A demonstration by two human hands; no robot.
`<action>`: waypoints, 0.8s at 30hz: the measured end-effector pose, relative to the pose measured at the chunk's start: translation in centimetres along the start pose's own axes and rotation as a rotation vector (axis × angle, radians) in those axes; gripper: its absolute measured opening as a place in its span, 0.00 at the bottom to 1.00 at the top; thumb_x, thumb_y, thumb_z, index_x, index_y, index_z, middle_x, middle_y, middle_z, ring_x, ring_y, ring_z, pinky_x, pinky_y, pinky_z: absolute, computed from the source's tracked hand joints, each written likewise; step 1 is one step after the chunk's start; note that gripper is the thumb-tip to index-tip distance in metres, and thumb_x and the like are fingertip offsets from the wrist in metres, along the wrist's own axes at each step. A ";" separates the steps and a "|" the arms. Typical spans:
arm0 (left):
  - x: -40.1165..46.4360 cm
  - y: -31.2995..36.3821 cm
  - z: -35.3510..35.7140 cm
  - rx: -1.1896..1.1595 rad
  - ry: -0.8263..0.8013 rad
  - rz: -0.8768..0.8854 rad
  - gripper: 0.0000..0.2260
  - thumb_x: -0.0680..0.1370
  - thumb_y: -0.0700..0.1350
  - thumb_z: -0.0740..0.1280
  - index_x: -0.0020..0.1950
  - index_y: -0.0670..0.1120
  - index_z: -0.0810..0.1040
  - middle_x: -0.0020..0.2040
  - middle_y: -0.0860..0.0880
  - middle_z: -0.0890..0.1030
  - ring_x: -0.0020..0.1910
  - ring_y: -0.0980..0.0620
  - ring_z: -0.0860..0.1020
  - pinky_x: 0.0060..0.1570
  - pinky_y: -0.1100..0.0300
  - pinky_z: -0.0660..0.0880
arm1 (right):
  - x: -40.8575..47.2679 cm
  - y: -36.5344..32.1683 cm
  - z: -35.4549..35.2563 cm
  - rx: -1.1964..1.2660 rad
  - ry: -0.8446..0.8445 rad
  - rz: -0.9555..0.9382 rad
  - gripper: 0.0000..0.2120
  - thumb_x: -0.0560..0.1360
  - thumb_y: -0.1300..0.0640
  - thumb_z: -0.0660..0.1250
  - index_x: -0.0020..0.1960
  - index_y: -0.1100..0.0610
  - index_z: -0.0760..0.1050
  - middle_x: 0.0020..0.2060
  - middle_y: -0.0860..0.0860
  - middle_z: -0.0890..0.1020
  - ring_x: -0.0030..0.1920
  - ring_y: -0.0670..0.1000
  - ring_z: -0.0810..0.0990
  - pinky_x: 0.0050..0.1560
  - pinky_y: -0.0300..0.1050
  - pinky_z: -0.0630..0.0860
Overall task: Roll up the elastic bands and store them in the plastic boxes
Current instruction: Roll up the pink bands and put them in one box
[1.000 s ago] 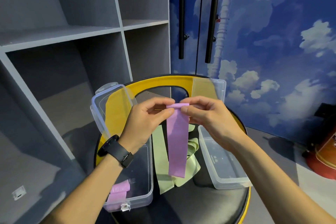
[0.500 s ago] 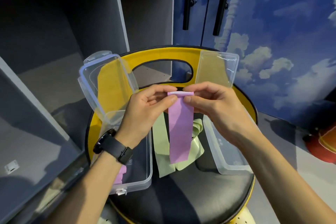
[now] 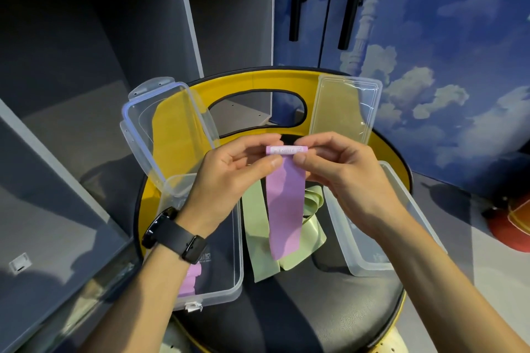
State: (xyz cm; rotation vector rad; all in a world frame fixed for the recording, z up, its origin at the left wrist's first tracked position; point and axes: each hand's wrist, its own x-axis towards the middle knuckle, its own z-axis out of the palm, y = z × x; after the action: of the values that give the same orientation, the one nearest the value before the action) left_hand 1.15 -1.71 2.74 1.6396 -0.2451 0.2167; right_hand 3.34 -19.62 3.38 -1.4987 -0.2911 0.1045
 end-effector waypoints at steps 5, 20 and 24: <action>0.2 0.0 0.3 0.052 0.029 -0.021 0.11 0.74 0.45 0.70 0.55 0.52 0.81 0.50 0.54 0.85 0.51 0.57 0.82 0.47 0.67 0.77 | 0.0 0.0 0.1 0.007 0.008 -0.017 0.06 0.73 0.66 0.70 0.49 0.59 0.81 0.40 0.55 0.85 0.45 0.54 0.84 0.50 0.57 0.81; 0.2 -0.4 0.8 -0.007 0.011 -0.001 0.12 0.73 0.35 0.72 0.50 0.51 0.83 0.50 0.53 0.85 0.51 0.56 0.82 0.49 0.65 0.77 | 0.1 0.2 -0.8 0.016 -0.004 0.030 0.08 0.73 0.61 0.70 0.51 0.61 0.81 0.41 0.56 0.86 0.41 0.50 0.83 0.45 0.45 0.80; 0.2 -0.7 0.8 -0.033 0.012 -0.040 0.12 0.73 0.45 0.71 0.56 0.53 0.81 0.52 0.51 0.85 0.52 0.54 0.82 0.50 0.61 0.78 | 0.1 0.2 -0.9 -0.001 0.017 0.014 0.06 0.73 0.63 0.71 0.49 0.59 0.81 0.40 0.57 0.85 0.42 0.53 0.82 0.51 0.57 0.78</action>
State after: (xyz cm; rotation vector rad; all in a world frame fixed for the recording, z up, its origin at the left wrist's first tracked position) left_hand 1.57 -2.44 2.11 1.6081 -0.2055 0.1916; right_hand 3.69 -20.49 3.12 -1.5021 -0.2672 0.1022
